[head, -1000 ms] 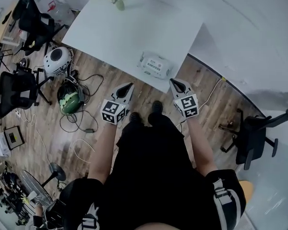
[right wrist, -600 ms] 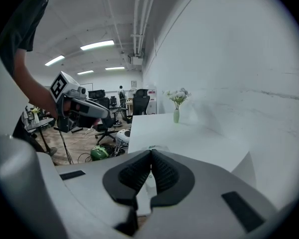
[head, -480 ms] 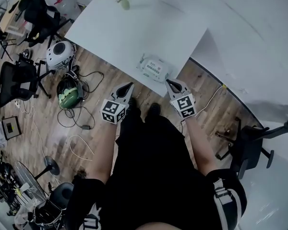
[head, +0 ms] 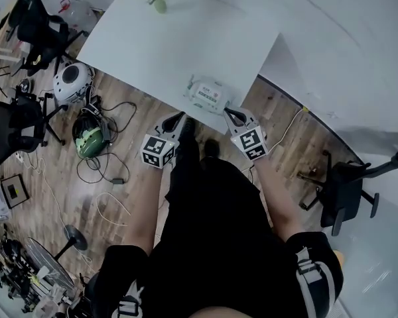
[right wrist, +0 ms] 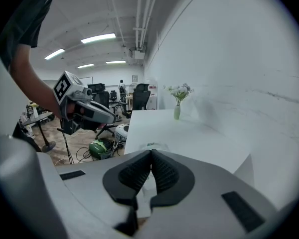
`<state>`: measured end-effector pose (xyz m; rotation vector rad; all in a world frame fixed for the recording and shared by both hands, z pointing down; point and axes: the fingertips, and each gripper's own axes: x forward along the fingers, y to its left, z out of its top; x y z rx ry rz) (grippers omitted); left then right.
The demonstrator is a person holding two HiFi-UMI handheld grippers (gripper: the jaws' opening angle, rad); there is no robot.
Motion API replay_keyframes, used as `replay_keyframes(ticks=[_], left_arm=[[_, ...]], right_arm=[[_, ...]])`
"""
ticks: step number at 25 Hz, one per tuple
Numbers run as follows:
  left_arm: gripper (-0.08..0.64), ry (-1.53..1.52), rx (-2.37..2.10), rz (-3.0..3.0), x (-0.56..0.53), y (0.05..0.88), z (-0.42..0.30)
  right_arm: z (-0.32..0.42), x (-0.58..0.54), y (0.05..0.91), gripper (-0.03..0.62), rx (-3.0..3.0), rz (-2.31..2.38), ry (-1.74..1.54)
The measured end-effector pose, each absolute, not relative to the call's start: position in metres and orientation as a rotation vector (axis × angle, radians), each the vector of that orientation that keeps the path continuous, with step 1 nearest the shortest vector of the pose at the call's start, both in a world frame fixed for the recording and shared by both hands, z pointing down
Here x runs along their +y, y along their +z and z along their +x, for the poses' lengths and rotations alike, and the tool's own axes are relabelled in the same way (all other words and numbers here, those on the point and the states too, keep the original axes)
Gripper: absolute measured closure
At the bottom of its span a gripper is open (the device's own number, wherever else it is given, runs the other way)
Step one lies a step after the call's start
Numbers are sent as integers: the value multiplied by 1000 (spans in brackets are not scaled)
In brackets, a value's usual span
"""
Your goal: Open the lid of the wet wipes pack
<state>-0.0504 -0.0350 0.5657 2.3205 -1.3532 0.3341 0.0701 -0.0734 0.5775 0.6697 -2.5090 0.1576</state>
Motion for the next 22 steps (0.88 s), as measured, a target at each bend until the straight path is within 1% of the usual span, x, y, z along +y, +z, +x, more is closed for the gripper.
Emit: replay_keyframes(ticks=[19, 21, 22], left_arm=[[534, 495, -1111, 2407, -90, 632, -64], [526, 517, -1083, 2416, -96, 638, -67], [505, 527, -1067, 2421, -98, 642, -68]], right_arm=[[17, -100, 622, 575, -2421, 619, 154], [11, -105, 627, 575, -2408, 617, 146], [8, -106, 629, 575, -2402, 616, 141]])
